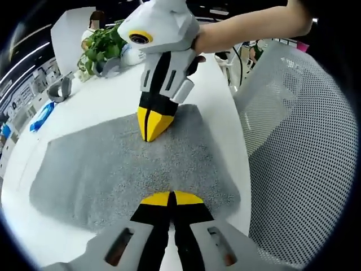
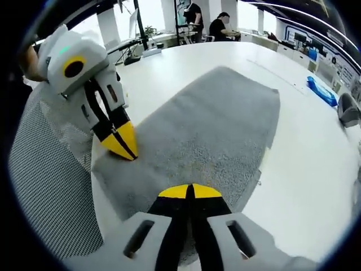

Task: Fold the towel on the table until its edges align and the towel forms a compact rectangular stack.

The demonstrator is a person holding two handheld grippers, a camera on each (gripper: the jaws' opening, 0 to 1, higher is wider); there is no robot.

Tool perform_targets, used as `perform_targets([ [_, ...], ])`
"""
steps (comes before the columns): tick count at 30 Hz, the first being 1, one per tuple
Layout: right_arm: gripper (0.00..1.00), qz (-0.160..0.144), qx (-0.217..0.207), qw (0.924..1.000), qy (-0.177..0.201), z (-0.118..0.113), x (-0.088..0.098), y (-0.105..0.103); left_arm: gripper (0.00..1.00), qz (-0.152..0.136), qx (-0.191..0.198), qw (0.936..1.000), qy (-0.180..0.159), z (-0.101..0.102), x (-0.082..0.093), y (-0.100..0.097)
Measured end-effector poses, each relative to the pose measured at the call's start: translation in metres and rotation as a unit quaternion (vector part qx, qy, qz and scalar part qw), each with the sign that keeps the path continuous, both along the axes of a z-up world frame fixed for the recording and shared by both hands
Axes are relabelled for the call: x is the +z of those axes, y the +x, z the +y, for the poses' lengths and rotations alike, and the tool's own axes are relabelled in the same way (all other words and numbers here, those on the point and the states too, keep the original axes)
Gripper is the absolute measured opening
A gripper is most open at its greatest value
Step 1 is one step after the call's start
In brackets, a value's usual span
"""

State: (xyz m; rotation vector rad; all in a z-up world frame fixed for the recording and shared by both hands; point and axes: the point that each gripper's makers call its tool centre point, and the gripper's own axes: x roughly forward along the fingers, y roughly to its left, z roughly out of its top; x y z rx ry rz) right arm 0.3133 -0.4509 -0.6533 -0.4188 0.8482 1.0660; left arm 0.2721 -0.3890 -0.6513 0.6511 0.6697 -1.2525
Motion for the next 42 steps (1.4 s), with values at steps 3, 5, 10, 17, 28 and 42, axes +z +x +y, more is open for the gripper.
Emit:
perform_targets([
  [3, 0.0, -0.002, 0.0, 1.0, -0.005, -0.003, 0.0, -0.004, 0.01, 0.003, 0.007, 1.0, 0.003, 0.005, 0.0, 0.003],
  [5, 0.0, -0.005, 0.002, 0.9999, -0.011, -0.006, 0.001, -0.007, 0.01, 0.004, 0.01, 0.9999, 0.004, 0.007, 0.0, 0.005],
  [10, 0.0, -0.007, 0.005, 0.9998, -0.021, -0.013, 0.001, -0.018, 0.01, 0.001, 0.018, 0.9997, 0.017, 0.015, -0.001, 0.009],
  [17, 0.0, -0.002, -0.001, 0.9998, -0.02, -0.017, 0.0, -0.033, 0.01, 0.0, 0.033, 0.9991, 0.029, 0.025, -0.001, 0.016],
  [28, 0.0, 0.0, 0.015, 0.9997, -0.019, -0.011, 0.0, -0.052, 0.01, -0.018, 0.044, 0.9975, 0.053, 0.041, -0.002, 0.026],
  [42, 0.0, -0.029, 0.058, 0.9972, -0.037, -0.008, 0.003, -0.059, 0.03, -0.026, 0.019, 0.999, 0.03, 0.036, 0.012, 0.021],
])
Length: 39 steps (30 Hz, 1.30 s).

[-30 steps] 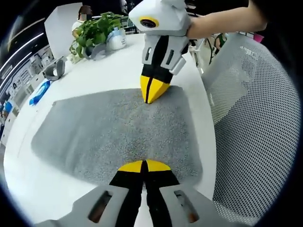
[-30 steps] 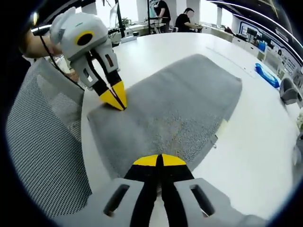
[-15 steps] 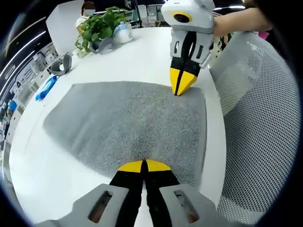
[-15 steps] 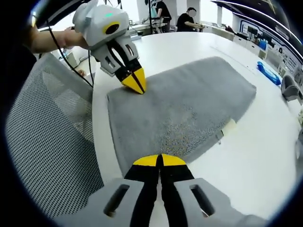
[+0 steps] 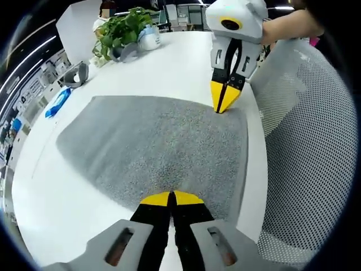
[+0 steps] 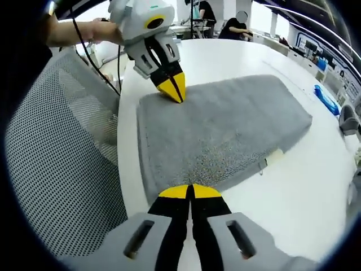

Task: Fold the towel on the table until its edges align and the towel forms a compact rectangular stack.

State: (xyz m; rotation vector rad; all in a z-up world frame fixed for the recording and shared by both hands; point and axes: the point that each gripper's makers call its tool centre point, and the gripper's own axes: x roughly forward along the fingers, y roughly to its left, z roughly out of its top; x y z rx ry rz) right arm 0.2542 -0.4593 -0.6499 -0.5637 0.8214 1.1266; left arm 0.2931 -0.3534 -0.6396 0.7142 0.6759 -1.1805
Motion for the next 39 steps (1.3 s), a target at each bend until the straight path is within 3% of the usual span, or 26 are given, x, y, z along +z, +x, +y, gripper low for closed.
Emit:
perform_targets([
  [2, 0.0, -0.045, 0.023, 0.9983, -0.029, -0.009, 0.004, 0.006, 0.08, 0.002, -0.005, 0.9996, -0.029, -0.015, 0.009, -0.007],
  [5, 0.04, -0.093, 0.121, 0.9841, -0.091, -0.022, -0.002, -0.006, 0.08, 0.012, -0.037, 0.9979, -0.051, -0.038, 0.013, -0.021],
  [7, 0.09, -0.096, 0.144, 0.9812, -0.086, -0.019, -0.002, -0.014, 0.08, 0.013, -0.06, 0.9968, -0.052, -0.052, 0.012, -0.027],
  [10, 0.05, -0.137, 0.196, 0.9672, -0.085, -0.011, 0.005, -0.021, 0.08, 0.017, -0.094, 0.994, -0.053, -0.071, 0.009, -0.037],
  [13, 0.11, -0.146, 0.227, 0.9592, -0.085, -0.003, 0.006, -0.028, 0.08, 0.023, -0.107, 0.9924, -0.056, -0.082, 0.008, -0.044],
  [16, 0.1, -0.179, 0.287, 0.9335, -0.119, -0.003, 0.002, -0.031, 0.08, 0.03, -0.118, 0.9913, -0.05, -0.086, 0.001, -0.051],
  [17, 0.11, -0.184, 0.303, 0.9259, -0.131, -0.003, 0.0, -0.033, 0.08, 0.034, -0.115, 0.9917, -0.045, -0.084, -0.005, -0.052],
  [19, 0.11, -0.188, 0.32, 0.9191, -0.132, 0.0, -0.003, -0.034, 0.08, 0.038, -0.099, 0.9934, -0.045, -0.08, -0.012, -0.049],
  [21, 0.11, -0.192, 0.336, 0.9104, -0.146, -0.001, -0.006, -0.031, 0.08, 0.065, -0.06, 0.9929, -0.079, -0.081, -0.011, -0.046],
  [23, 0.12, -0.192, 0.34, 0.9091, -0.145, 0.0, -0.008, -0.03, 0.07, 0.085, -0.037, 0.991, -0.097, -0.079, -0.011, -0.044],
  [26, 0.11, -0.197, 0.35, 0.904, -0.147, 0.001, -0.008, -0.028, 0.07, 0.085, -0.027, 0.9901, -0.108, -0.076, -0.011, -0.04],
  [28, 0.07, -0.194, 0.345, 0.9071, -0.143, 0.002, -0.009, -0.025, 0.07, 0.09, -0.023, 0.9897, -0.109, -0.076, -0.011, -0.04],
  [30, 0.05, -0.174, 0.322, 0.922, -0.128, 0.003, -0.009, -0.024, 0.07, 0.082, -0.035, 0.99, -0.109, -0.077, -0.008, -0.042],
  [31, 0.03, -0.163, 0.307, 0.9298, -0.12, 0.003, -0.008, -0.023, 0.08, 0.066, -0.049, 0.991, -0.106, -0.076, -0.007, -0.042],
  [32, 0.03, -0.142, 0.283, 0.9423, -0.107, 0.003, -0.007, -0.022, 0.09, 0.043, -0.063, 0.992, -0.101, -0.076, -0.004, -0.041],
  [34, 0.0, -0.127, 0.252, 0.9547, -0.093, 0.003, -0.001, -0.017, 0.14, 0.018, -0.081, 0.9917, -0.099, -0.076, 0.003, -0.043],
  [36, 0.0, -0.103, 0.221, 0.9676, -0.065, 0.006, 0.009, -0.013, 0.15, 0.011, -0.095, 0.9891, -0.112, -0.08, 0.011, -0.049],
  [37, 0.0, -0.097, 0.209, 0.9715, -0.055, 0.006, 0.012, -0.01, 0.15, 0.013, -0.101, 0.9867, -0.127, -0.085, 0.018, -0.053],
  [39, 0.0, -0.098, 0.212, 0.9707, -0.055, 0.007, 0.015, -0.006, 0.17, 0.009, -0.095, 0.9871, -0.128, -0.09, 0.019, -0.053],
])
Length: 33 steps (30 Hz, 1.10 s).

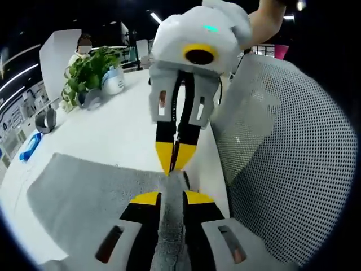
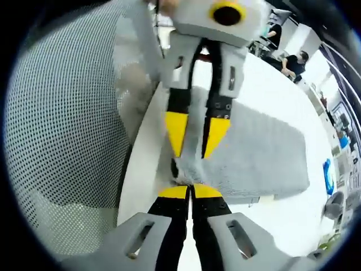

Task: Fold the towel on the table until its edges align and the towel forms a compact rectangular stack.

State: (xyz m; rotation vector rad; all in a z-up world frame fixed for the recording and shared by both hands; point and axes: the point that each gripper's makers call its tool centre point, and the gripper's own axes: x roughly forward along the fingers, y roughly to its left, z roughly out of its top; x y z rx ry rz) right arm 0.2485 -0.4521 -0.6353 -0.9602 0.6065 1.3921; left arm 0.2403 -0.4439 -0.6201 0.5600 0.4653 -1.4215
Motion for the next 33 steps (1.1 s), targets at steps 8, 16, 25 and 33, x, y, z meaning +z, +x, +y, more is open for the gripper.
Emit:
perform_targets([
  [8, 0.0, 0.038, -0.053, 0.9975, 0.026, 0.013, 0.005, 0.01, 0.13, 0.027, 0.058, 0.9975, 0.031, 0.002, -0.015, 0.018],
  [16, 0.0, 0.024, -0.045, 0.9979, 0.04, 0.003, 0.006, -0.004, 0.03, 0.126, 0.152, 0.9803, 0.0, 0.021, -0.027, 0.037],
  [25, 0.06, 0.002, -0.004, 0.9999, -0.016, -0.005, -0.016, -0.022, 0.03, 0.109, 0.14, 0.9841, -0.001, 0.021, -0.029, 0.036],
  [33, 0.11, -0.039, 0.026, 0.9977, -0.049, 0.002, -0.029, -0.026, 0.03, 0.119, 0.147, 0.9819, -0.006, 0.021, -0.029, 0.037],
])
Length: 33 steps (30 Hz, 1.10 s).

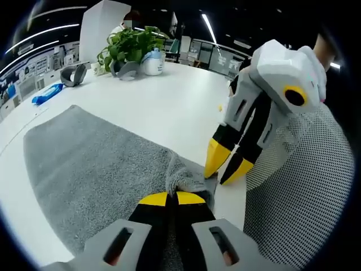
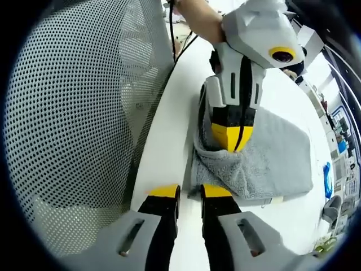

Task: Fold the towel on the table until its edges align and the towel forms a compact rectangular stack.

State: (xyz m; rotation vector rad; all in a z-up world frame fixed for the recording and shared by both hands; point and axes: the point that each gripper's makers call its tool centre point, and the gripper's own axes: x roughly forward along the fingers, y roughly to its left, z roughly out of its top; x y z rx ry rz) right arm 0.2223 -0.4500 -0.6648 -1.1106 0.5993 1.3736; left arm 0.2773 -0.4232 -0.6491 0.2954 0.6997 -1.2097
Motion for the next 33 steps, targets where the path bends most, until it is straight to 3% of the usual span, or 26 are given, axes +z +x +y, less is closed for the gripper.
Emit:
perform_targets([
  [2, 0.05, -0.035, 0.005, 0.9994, -0.008, -0.002, 0.002, 0.009, 0.04, 0.006, 0.002, 1.0, -0.006, 0.001, 0.0, 0.0],
  [6, 0.03, -0.022, -0.003, 0.9997, -0.006, 0.0, 0.004, 0.008, 0.07, 0.022, 0.004, 0.9994, -0.027, 0.002, 0.004, -0.002],
  [10, 0.01, -0.012, -0.024, 0.9995, 0.017, 0.003, 0.019, 0.013, 0.29, 0.004, -0.027, 0.9979, -0.059, 0.003, 0.025, -0.012],
  [12, 0.0, -0.013, -0.039, 0.9986, 0.035, 0.007, 0.03, 0.019, 0.32, -0.017, -0.049, 0.9962, -0.07, 0.001, 0.036, -0.02],
  [16, 0.0, 0.0, -0.065, 0.9953, 0.072, 0.017, 0.05, 0.035, 0.32, -0.051, -0.075, 0.9951, -0.04, -0.009, 0.033, -0.027],
  [19, 0.0, -0.006, -0.069, 0.994, 0.085, 0.026, 0.063, 0.048, 0.32, -0.088, -0.096, 0.9909, 0.032, -0.009, 0.011, -0.02],
  [20, 0.0, -0.003, -0.069, 0.9938, 0.087, 0.028, 0.064, 0.05, 0.32, -0.092, -0.097, 0.9901, 0.042, -0.009, 0.006, -0.018],
  [22, 0.01, 0.0, -0.067, 0.9942, 0.084, 0.03, 0.063, 0.053, 0.18, -0.116, -0.082, 0.9884, 0.053, -0.007, 0.003, -0.006],
  [23, 0.01, 0.004, -0.065, 0.9946, 0.081, 0.029, 0.061, 0.052, 0.13, -0.105, -0.074, 0.9906, 0.048, -0.006, 0.004, -0.005],
  [24, 0.01, 0.01, -0.067, 0.9945, 0.08, 0.027, 0.059, 0.05, 0.08, -0.07, -0.044, 0.9961, 0.031, -0.005, 0.006, -0.003],
  [26, 0.02, 0.006, -0.078, 0.9927, 0.091, 0.022, 0.057, 0.047, 0.06, 0.005, 0.012, 0.9999, -0.002, -0.001, 0.007, 0.0],
  [28, 0.03, 0.015, -0.084, 0.9906, 0.107, 0.022, 0.056, 0.038, 0.06, 0.02, 0.038, 0.999, -0.013, 0.004, 0.005, 0.007],
  [30, 0.03, 0.019, -0.081, 0.9918, 0.097, 0.018, 0.049, 0.027, 0.06, 0.016, 0.037, 0.9992, -0.007, 0.009, 0.002, 0.008],
  [33, 0.05, 0.027, -0.072, 0.9941, 0.076, 0.014, 0.035, 0.014, 0.06, 0.034, 0.052, 0.9979, -0.017, 0.009, 0.001, 0.008],
])
